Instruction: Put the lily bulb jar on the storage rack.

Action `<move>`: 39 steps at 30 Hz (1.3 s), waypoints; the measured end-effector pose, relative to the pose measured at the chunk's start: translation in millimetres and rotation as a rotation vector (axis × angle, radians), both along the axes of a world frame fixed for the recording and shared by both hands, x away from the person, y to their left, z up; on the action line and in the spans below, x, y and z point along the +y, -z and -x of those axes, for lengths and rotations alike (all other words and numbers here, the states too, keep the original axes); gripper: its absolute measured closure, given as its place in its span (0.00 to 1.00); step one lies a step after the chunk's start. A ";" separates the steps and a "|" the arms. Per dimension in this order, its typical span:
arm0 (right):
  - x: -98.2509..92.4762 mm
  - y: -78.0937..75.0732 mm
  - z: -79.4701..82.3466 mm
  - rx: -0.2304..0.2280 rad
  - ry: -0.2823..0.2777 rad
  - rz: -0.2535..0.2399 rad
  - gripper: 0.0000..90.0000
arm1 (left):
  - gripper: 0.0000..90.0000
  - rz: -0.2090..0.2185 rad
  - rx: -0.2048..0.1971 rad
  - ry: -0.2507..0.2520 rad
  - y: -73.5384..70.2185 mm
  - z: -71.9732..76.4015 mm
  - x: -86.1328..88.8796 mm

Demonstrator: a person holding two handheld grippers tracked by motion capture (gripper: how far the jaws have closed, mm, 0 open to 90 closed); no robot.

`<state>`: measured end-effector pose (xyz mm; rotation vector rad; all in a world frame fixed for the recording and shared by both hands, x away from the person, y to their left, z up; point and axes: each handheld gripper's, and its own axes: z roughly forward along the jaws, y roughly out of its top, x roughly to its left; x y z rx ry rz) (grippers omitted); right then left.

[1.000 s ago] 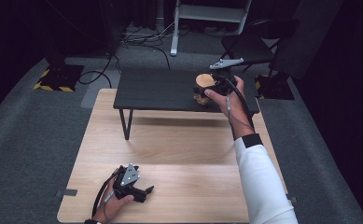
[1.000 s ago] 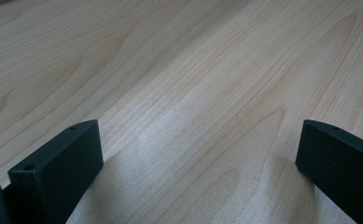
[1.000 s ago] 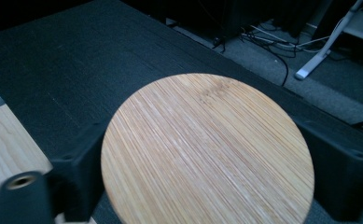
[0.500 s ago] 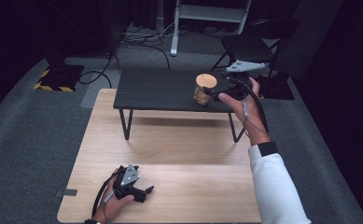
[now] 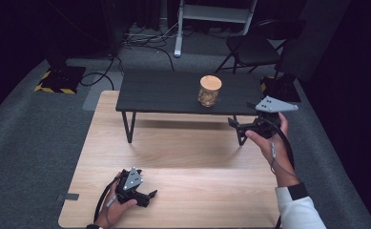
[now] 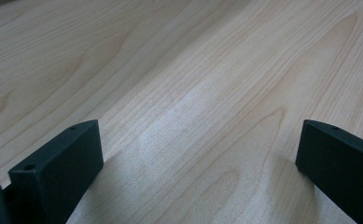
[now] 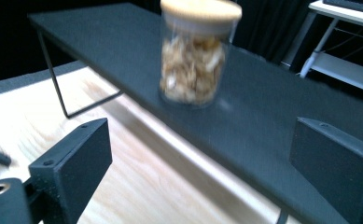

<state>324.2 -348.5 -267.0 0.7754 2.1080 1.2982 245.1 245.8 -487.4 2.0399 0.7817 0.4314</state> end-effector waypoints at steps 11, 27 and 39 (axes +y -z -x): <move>-24.8 58.5 42.3 0.017 0.034 -0.007 0.06 | 0.01 0.000 0.001 -0.002 -0.1 0.1 -0.1; -40.4 134.9 90.2 0.073 0.076 0.045 0.06 | 0.01 0.000 0.000 -0.002 0.0 0.2 -0.1; -44.6 171.5 101.6 0.173 0.108 0.106 0.06 | 0.01 0.000 0.000 -0.002 0.0 0.2 -0.1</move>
